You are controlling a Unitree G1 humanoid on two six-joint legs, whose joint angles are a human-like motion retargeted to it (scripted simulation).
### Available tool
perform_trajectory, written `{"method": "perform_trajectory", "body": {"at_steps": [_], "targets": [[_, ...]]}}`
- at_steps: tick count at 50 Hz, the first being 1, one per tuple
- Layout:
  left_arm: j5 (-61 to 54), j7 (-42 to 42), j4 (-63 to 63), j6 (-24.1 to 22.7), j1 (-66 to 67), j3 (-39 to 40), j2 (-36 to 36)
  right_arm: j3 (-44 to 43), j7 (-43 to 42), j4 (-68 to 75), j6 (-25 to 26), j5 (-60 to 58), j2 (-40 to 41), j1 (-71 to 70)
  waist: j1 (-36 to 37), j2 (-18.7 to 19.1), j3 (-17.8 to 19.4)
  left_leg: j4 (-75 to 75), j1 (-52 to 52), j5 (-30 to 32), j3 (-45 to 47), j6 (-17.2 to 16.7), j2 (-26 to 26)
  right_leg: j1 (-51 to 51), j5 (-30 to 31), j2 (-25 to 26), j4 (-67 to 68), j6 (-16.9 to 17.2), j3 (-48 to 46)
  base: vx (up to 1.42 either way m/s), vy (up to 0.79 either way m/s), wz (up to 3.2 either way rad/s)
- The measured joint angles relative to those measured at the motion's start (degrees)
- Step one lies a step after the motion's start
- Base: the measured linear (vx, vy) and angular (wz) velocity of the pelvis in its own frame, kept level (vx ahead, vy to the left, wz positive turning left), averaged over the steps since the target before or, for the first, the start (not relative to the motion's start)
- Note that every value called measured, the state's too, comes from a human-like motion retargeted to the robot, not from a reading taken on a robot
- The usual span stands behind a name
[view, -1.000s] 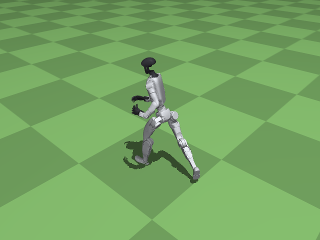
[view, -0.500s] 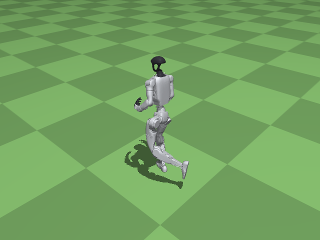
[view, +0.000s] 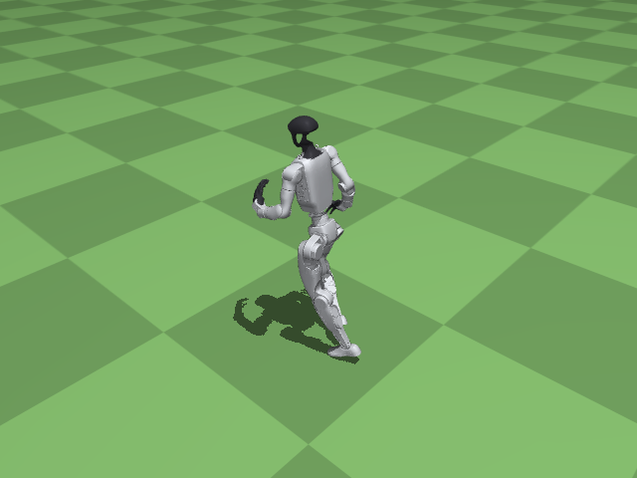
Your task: Walk run
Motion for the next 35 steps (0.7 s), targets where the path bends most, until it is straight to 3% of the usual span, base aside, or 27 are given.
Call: {"method": "perform_trajectory", "body": {"at_steps": [3,5,7,8,10,13,15,16,18,20,23,25,27,28,29,30,32,33,35], "targets": [[-0.1,1.0,-6.7,3.1,2.0,-3.4,1.9,-4.2,-10.0,-5.2,-3.0,2.1,-1.0,4.7,-5.2,1.8,-0.2,-7.1,10.8,24.9,1.5,-5.5,2.6,-1.5,-4.6,-0.8,-28.4,-2.4,-5.9,2.01,-0.38,0.91],[-1.1,1.5,-10.7,6.1,4.7,-4.5,2.2,-4.1,-15.9,-8.3,-3.0,1.5,-2.4,4.6,-8.3,0.6,0.2,-6.8,16.4,31.3,2.9,-3.0,1.2,-0.2,-9.1,0.4,-47.0,-2.4,-4.4,2.0,-0.52,0.09],[-1.1,1.8,-12.6,8.0,8.8,-1.8,2.0,-1.0,-16.1,-8.9,-2.0,-0.8,-3.0,-1.1,-9.0,-3.1,0.3,-1.4,19.1,29.7,7.0,-2.6,-1.6,-1.2,-11.4,0.1,-52.8,-5.5,1.6,2.01,-0.54,-0.99],[-0.2,1.9,-11.8,8.0,10.8,-0.2,0.6,0.6,-15.1,-8.4,-1.9,-1.2,-3.1,-4.7,-8.6,-5.8,0.8,3.5,20.2,28.0,11.4,-0.4,-2.9,-0.8,-9.4,-0.9,-52.6,-6.0,6.1,2.51,-0.55,-1.25],[2.3,1.1,-8.3,7.4,15.2,3.4,-2.2,4.8,-13.1,-6.4,-2.4,0.0,-3.6,-12.2,-6.1,-9.1,1.9,17.6,19.5,25.1,17.1,0.8,-3.6,0.3,-7.3,0.2,-43.4,-13.4,11.0,2.54,-0.4,-1.29],[9.0,-1.4,3.9,2.3,22.6,6.1,-7.7,6.4,-10.9,-1.8,-3.1,0.9,-3.1,-22.8,1.3,-7.6,3.9,41.9,8.1,18.0,16.5,3.7,-1.7,5.8,-16.4,-4.0,-28.2,-9.1,12.7,2.46,-0.07,-0.53],[11.1,-2.9,11.1,0.3,25.8,6.2,-9.7,11.6,-10.1,-2.0,-3.0,3.9,-1.1,-29.3,6.0,-6.5,3.1,50.0,-4.3,11.5,15.7,2.3,1.7,12.4,-20.8,-1.8,-30.1,-6.2,11.6,2.51,-0.19,-0.3],[11.1,-3.0,12.2,-0.5,26.5,7.3,-9.1,15.0,-9.2,-5.2,-2.5,7.6,-1.3,-31.3,8.3,-3.8,2.9,50.2,-11.4,8.7,12.4,1.0,3.3,16.9,-19.8,2.7,-34.9,-5.3,9.1,2.0,-0.12,-0.22],[11.7,-2.5,11.1,-2.5,29.4,9.9,-7.3,20.1,-5.7,-13.0,-1.4,12.1,-1.4,-33.2,13.5,-0.2,3.0,44.3,-21.2,4.0,10.0,1.3,6.2,27.5,-14.4,11.3,-47.3,-3.2,5.0,1.57,-0.07,-0.4],[12.1,-1.6,8.7,-3.9,32.5,13.5,-4.7,23.1,-1.3,-19.4,-0.8,11.3,-2.3,-33.2,20.0,-0.5,3.7,30.1,-26.1,2.1,12.8,1.4,8.5,36.6,-4.7,14.7,-55.2,1.3,4.1,1.83,-0.21,-1.0],[10.1,-0.3,6.6,-3.6,34.2,14.8,-3.0,22.7,6.0,-24.5,3.3,4.7,-3.0,-31.1,28.0,-3.2,5.3,2.6,-28.1,-1.2,13.9,1.9,6.9,44.4,17.4,16.5,-60.8,9.5,5.5,1.86,-0.3,-0.88],[9.9,1.3,5.0,-3.4,32.3,14.9,-3.0,21.3,8.1,-25.1,4.6,1.6,-3.9,-29.9,31.2,-4.3,5.4,-9.5,-30.2,-2.1,12.0,1.4,7.2,47.5,23.7,18.3,-59.9,10.5,3.3,1.81,-0.29,-0.32],[10.7,3.2,3.8,-3.1,28.3,14.4,-2.3,18.4,7.0,-21.8,4.7,-0.7,-3.4,-27.0,31.0,-1.7,4.7,-8.4,-31.7,1.4,6.1,0.0,8.1,49.7,25.0,20.3,-51.6,7.9,0.3,2.01,-0.11,0.56],[11.2,3.8,3.8,-2.8,26.5,13.8,-2.0,16.8,6.0,-19.1,4.5,-2.0,-2.7,-25.2,30.9,0.4,4.6,-3.4,-32.2,5.8,4.8,4.3,7.7,49.7,24.5,21.4,-44.6,5.4,0.2,1.96,-0.17,0.82],[11.9,4.1,4.5,-2.7,25.0,14.0,-2.1,15.7,4.5,-15.5,3.8,-3.6,-1.9,-23.4,28.5,1.9,4.2,4.0,-33.6,4.9,0.9,5.7,8.4,48.3,23.5,22.8,-37.3,4.8,0.0,2.2,-0.21,1.15],[12.7,4.1,5.6,-2.6,23.6,14.6,-2.3,14.9,2.5,-11.5,2.9,-5.2,-1.2,-21.6,24.9,3.2,3.7,12.6,-35.5,1.4,-4.4,5.8,9.6,46.3,22.3,24.4,-29.9,5.0,-0.3,2.82,-0.15,0.73],[11.3,3.7,8.3,-1.7,20.9,12.1,-3.0,13.6,-6.7,-2.7,4.1,-4.3,-0.2,-15.3,23.0,3.5,5.0,24.0,-30.3,-10.2,1.3,5.0,13.7,37.7,16.4,21.7,-11.2,5.8,5.4,2.7,-0.06,0.07],[10.1,2.1,8.6,-0.9,19.7,11.5,-4.1,13.9,-8.9,0.2,3.8,0.7,1.1,-12.7,19.4,5.0,4.4,23.1,-25.8,-13.2,0.4,5.1,13.0,32.2,14.1,22.1,-5.9,6.1,5.4,2.03,-0.1,0.42],[5.8,-0.5,7.0,1.9,16.3,7.8,-5.7,12.8,-2.6,3.1,-1.1,17.6,0.8,-9.2,12.7,2.4,2.4,19.2,-20.5,-14.7,2.7,4.3,9.4,16.6,7.8,16.2,3.1,6.1,7.9,1.86,-0.28,0.65]]}}
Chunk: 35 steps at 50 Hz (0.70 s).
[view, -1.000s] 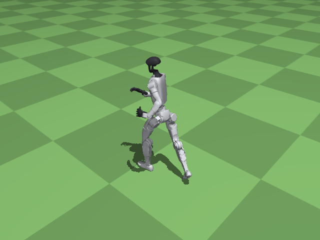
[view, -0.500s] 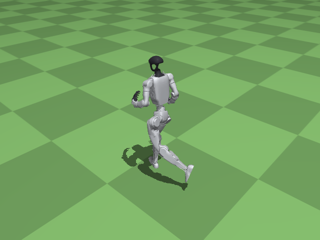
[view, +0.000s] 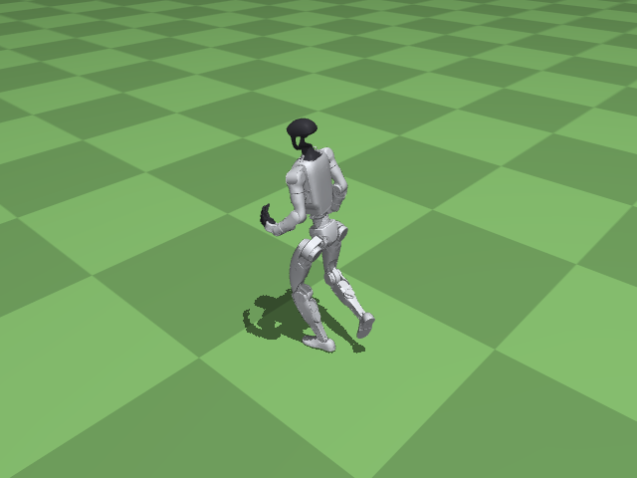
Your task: Walk run
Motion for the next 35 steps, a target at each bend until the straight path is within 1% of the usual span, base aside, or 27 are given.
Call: {"method": "perform_trajectory", "body": {"at_steps": [2,3,5,7,8,10,11,12,13,14,15,16,17,18,20,22,23,25,26,27,28,30,31,32,33,34,35], "targets": [[-3.1,-1.7,-5.5,1.2,-2.3,-3.4,2.5,-4.2,3.1,-2.1,-1.7,4.1,-3.5,3.7,-5.4,-2.0,-1.2,-8.0,7.9,4.6,1.0,-1.0,-4.5,-8.8,-4.7,-8.2,-3.3,-4.6,-2.1,1.59,-0.29,0.8],[-3.7,-1.9,-8.2,1.4,-3.1,-5.1,4.1,-6.3,2.5,-3.4,-2.0,1.6,-5.7,5.7,-7.9,-1.8,-1.6,-12.2,12.4,9.2,-0.1,-1.8,-6.3,-11.2,-6.7,-10.8,-8.1,-7.3,-5.0,1.67,-0.33,1.03],[-3.7,-2.1,-12.5,2.2,-3.6,-7.3,5.1,-10.2,-0.6,-5.2,-0.7,-5.2,-8.8,9.4,-12.2,-1.5,-1.9,-17.9,20.5,20.8,-2.9,-5.8,-8.0,-14.3,-8.8,-13.9,-21.8,-10.8,-9.5,1.83,-0.39,1.07],[-3.5,-1.8,-15.3,3.7,-3.2,-9.5,3.4,-12.7,-4.7,-6.0,0.5,-8.5,-8.7,11.5,-15.3,-1.5,-2.3,-21.8,27.0,34.5,-2.9,-9.4,-8.5,-14.9,-12.3,-13.2,-39.5,-12.5,-10.7,1.88,-0.4,0.81],[-3.7,-1.7,-16.6,4.7,-3.0,-10.5,2.6,-13.2,-6.1,-6.6,0.1,-8.4,-8.2,11.8,-16.6,-1.7,-2.4,-23.0,30.0,38.7,-1.7,-10.8,-8.4,-15.1,-14.6,-12.6,-47.3,-12.8,-8.9,1.64,-0.37,0.35],[-4.2,-1.5,-19.3,6.8,-2.5,-10.2,2.2,-12.5,-6.7,-8.9,-2.2,-6.2,-7.9,10.6,-18.1,-2.8,-2.6,-22.0,34.3,42.4,1.2,-10.6,-9.7,-16.6,-18.5,-12.2,-56.2,-14.5,-4.3,1.72,-0.46,-0.3],[-4.1,-1.3,-19.9,7.3,-2.2,-8.9,2.2,-12.0,-6.1,-10.1,-1.6,-5.6,-7.2,8.9,-18.3,-5.1,-2.7,-18.8,34.9,42.1,3.3,-9.7,-11.9,-17.2,-17.9,-13.7,-56.5,-13.1,-1.9,1.61,-0.41,-0.63],[-3.8,-1.1,-20.0,7.5,-1.7,-7.6,2.2,-11.6,-5.6,-11.2,-1.0,-5.6,-6.2,7.3,-18.7,-7.3,-2.7,-14.6,35.4,41.5,6.4,-8.2,-13.0,-17.2,-15.2,-15.3,-55.8,-13.4,-0.1,1.36,-0.27,-0.34],[-3.1,-1.1,-19.1,7.4,-0.9,-6.3,2.1,-11.4,-5.1,-11.9,-0.3,-6.6,-4.7,5.7,-19.6,-9.4,-2.5,-8.4,35.8,39.9,11.4,-5.3,-12.2,-16.3,-8.5,-17.3,-52.8,-16.8,0.8,1.69,-0.35,-0.13],[-1.8,-1.4,-16.8,6.7,0.6,-4.1,1.5,-10.0,-5.6,-11.7,0.6,-7.8,-3.1,4.4,-19.9,-11.0,-3.3,-2.5,35.2,38.3,15.4,-2.7,-11.7,-17.6,-9.4,-17.0,-46.9,-18.4,5.9,2.22,-0.51,-0.16],[-0.3,-2.0,-13.9,5.7,2.5,-1.6,0.8,-8.0,-6.6,-11.0,1.5,-9.0,-1.4,3.1,-19.9,-12.2,-4.6,3.3,34.1,36.6,19.0,-0.3,-11.3,-19.9,-14.0,-15.4,-39.6,-19.2,13.2,2.57,-0.4,0.19],[2.3,-0.6,-8.5,3.7,3.9,-2.5,0.6,-9.4,-8.1,-8.0,1.3,-8.8,1.3,1.9,-17.7,-10.7,-2.9,13.1,29.7,33.7,14.4,-0.1,-9.1,-15.5,-18.7,-20.1,-33.1,-18.8,4.3,2.48,-0.23,0.46],[5.0,0.9,-3.2,2.3,5.1,-3.1,0.0,-9.6,-8.8,-5.6,1.0,-7.7,3.4,0.4,-15.2,-9.8,-2.1,20.7,24.9,30.9,11.2,-0.5,-7.5,-12.1,-22.4,-22.6,-29.1,-18.0,-0.9,2.03,-0.09,0.2],[8.1,2.9,1.9,2.3,6.0,-3.0,-1.5,-7.4,-8.2,-4.7,0.2,-4.7,4.6,-1.5,-11.8,-10.1,-3.1,24.2,19.1,28.6,11.1,-2.3,-7.3,-10.6,-24.0,-20.9,-30.2,-15.9,1.5,1.76,-0.22,-0.53],[12.7,3.8,11.8,2.5,6.6,0.2,-3.2,-0.3,-2.0,-6.1,-1.5,-0.7,3.8,-4.6,-8.9,-7.4,-3.4,26.5,8.5,23.7,8.7,-5.2,-4.9,-5.3,-25.1,-14.3,-33.8,-14.3,0.6,1.46,-0.21,-0.79],[15.1,7.0,15.4,0.4,8.5,5.1,-2.7,3.1,7.9,-9.2,-0.4,-5.3,-0.4,-8.3,-4.6,-5.2,-2.6,20.2,1.5,19.7,10.5,-4.4,-0.2,1.7,-22.9,-9.1,-40.0,-13.1,-2.4,1.11,-0.11,-0.87],[15.8,9.2,15.9,-1.1,9.7,6.9,-2.4,4.2,13.3,-10.9,0.6,-9.3,-2.4,-9.7,-1.8,-4.6,-2.0,14.9,-0.9,18.5,12.1,-3.5,1.3,5.6,-20.4,-6.5,-44.3,-11.9,-2.3,1.29,-0.08,-1.08],[16.9,13.5,17.2,-3.0,12.1,9.5,-2.4,5.3,21.1,-14.1,3.2,-17.5,-4.8,-11.5,3.7,-3.3,-1.3,0.1,-3.5,17.8,13.5,-3.2,2.1,14.1,-15.0,-1.3,-52.7,-10.2,-3.3,1.49,-0.06,-1.08],[17.0,15.0,17.8,-3.3,13.3,10.5,-2.6,5.6,22.2,-15.7,4.0,-19.0,-5.2,-12.2,6.1,-2.5,-1.1,-8.2,-3.4,18.1,11.5,-3.8,1.1,18.5,-11.6,1.2,-56.3,-9.2,-3.4,1.3,-0.1,-0.94],[17.0,16.2,18.3,-3.6,14.3,11.2,-3.0,6.1,22.6,-17.3,4.7,-19.8,-5.5,-13.0,8.0,-2.1,-0.8,-15.8,-3.1,18.3,9.4,-4.4,0.0,22.5,-8.0,3.1,-59.3,-8.2,-3.3,1.18,-0.14,-0.73],[17.0,16.7,18.4,-4.1,15.0,11.6,-3.5,6.9,21.6,-18.6,5.0,-19.4,-5.7,-13.5,9.2,-2.4,-0.4,-21.6,-2.7,18.1,6.8,-4.9,-1.2,25.8,-4.1,3.7,-60.9,-7.0,-3.0,1.27,-0.15,-0.35],[16.8,17.7,17.2,-4.5,15.5,11.5,-3.6,8.2,18.6,-20.8,5.6,-18.2,-5.6,-14.7,9.3,-3.3,0.3,-27.5,-1.8,17.9,4.9,-4.8,-2.6,30.0,3.2,3.6,-61.1,-3.3,-4.2,1.27,-0.16,0.02],[17.0,17.9,15.9,-4.4,15.4,11.5,-3.0,8.6,17.6,-21.6,5.7,-18.0,-5.5,-15.1,9.8,-3.0,0.5,-26.7,-1.4,20.2,5.3,-4.9,-1.8,30.9,6.5,3.8,-58.4,-2.1,-4.0,1.17,-0.17,-0.24],[17.3,18.0,14.8,-4.2,15.1,11.5,-2.5,8.8,16.6,-22.2,5.6,-18.0,-5.5,-15.4,10.2,-2.8,0.6,-24.5,-1.4,21.6,6.3,-2.7,-1.8,31.4,10.0,3.8,-55.1,-1.0,-4.1,1.08,-0.17,-0.54],[17.5,17.7,13.9,-3.9,14.8,11.6,-2.0,8.7,16.0,-22.4,5.5,-18.4,-5.4,-15.5,10.3,-3.0,0.4,-19.3,-2.5,21.3,8.1,4.5,-3.2,30.8,14.0,2.9,-50.6,0.0,-4.6,1.18,-0.13,-0.5],[17.6,17.3,14.3,-3.5,14.3,11.0,-1.9,8.1,14.2,-21.0,5.5,-19.5,-5.0,-14.9,11.0,-2.4,0.1,-13.7,-4.5,20.3,2.0,4.7,-3.9,30.2,17.6,1.4,-44.5,0.4,-6.5,1.38,-0.06,-0.44],[17.8,16.8,15.4,-3.1,13.6,10.1,-1.9,7.4,12.0,-18.8,5.6,-21.1,-4.5,-14.1,12.0,-1.4,-0.1,-8.0,-6.9,19.0,-8.0,1.3,-4.3,29.6,21.0,-0.5,-37.7,0.5,-8.9,1.44,0.0,-0.22]]}}
